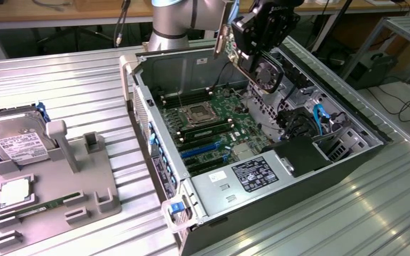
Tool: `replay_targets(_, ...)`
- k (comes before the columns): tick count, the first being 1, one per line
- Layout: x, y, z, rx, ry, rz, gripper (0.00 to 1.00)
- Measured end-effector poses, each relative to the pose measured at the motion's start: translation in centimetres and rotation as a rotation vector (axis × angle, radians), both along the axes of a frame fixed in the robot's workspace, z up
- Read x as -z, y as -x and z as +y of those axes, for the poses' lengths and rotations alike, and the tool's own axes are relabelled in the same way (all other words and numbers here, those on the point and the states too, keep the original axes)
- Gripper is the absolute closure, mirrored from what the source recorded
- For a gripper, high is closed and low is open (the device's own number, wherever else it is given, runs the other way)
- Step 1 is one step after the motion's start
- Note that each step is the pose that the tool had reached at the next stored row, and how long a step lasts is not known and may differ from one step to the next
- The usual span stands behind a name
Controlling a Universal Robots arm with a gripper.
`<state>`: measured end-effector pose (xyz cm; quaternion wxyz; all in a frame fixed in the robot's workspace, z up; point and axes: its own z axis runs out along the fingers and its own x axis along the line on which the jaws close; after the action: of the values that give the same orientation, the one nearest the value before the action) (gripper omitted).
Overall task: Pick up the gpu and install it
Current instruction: 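Insert the gpu into the slot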
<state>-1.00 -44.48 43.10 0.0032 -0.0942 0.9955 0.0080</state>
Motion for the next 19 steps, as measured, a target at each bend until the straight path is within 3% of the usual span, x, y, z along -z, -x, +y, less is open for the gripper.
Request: replay_targets(19,0.05,0.0,-0.05,-0.089,0.0,0.0,0.73)
